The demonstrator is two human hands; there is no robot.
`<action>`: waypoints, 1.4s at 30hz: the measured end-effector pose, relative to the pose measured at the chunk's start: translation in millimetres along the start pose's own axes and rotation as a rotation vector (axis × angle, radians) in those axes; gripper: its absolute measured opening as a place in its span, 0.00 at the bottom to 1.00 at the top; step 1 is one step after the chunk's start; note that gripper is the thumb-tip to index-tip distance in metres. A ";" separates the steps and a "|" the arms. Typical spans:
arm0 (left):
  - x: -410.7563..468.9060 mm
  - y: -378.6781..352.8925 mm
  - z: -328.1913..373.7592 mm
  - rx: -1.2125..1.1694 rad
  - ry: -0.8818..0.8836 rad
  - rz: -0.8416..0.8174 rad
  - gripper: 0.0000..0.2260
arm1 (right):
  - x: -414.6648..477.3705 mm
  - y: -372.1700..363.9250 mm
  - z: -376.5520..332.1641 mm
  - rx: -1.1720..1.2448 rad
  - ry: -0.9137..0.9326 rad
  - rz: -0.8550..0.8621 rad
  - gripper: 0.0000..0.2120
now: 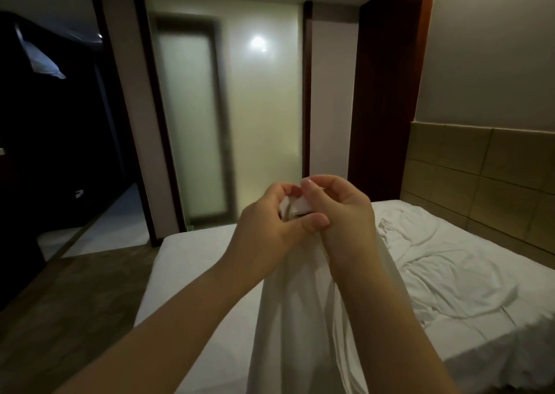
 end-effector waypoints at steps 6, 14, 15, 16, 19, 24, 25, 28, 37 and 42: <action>3.4 -3.3 -36.0 0.077 0.045 -0.025 0.14 | -1.9 -6.7 20.6 -0.156 -0.122 -0.154 0.03; 0.8 -17.7 -53.5 0.144 -0.047 -0.028 0.04 | -4.0 -0.5 36.3 -0.446 -0.049 -0.211 0.15; 3.2 -20.6 -57.3 0.099 -0.031 -0.035 0.06 | -5.3 0.4 34.9 -0.453 -0.022 -0.213 0.17; 6.1 -23.8 -61.8 0.054 -0.007 -0.034 0.06 | -6.2 2.2 34.2 -0.449 0.011 -0.209 0.18; 10.3 -34.3 -75.1 -0.088 0.114 -0.002 0.04 | -10.3 7.3 37.2 -0.470 0.110 -0.151 0.18; 25.4 -29.4 -97.1 -0.302 0.289 0.068 0.10 | -16.4 38.4 79.9 -0.543 0.089 -0.032 0.26; 30.9 -26.1 -97.5 -0.299 0.288 0.073 0.10 | -16.8 39.4 90.2 -0.621 0.062 -0.074 0.25; 44.8 -20.4 -92.9 -0.327 0.297 0.087 0.11 | -9.7 41.7 98.4 -0.738 0.056 -0.065 0.19; 73.0 -5.5 -53.4 -0.382 0.229 0.102 0.12 | 36.4 -0.1 52.9 -0.506 0.120 -0.023 0.10; 78.7 6.4 -35.9 -0.371 0.182 0.150 0.11 | 42.9 -1.3 25.2 -0.487 0.227 -0.050 0.04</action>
Point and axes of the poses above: each hand's wrist, its own x-axis towards the middle knuckle, its own y-axis out of the back of the hand, z = x × y, the point moved 9 cm from there along x, towards the middle knuckle, and after that the axes turned 7 degrees about x, right-handed, at the moved point
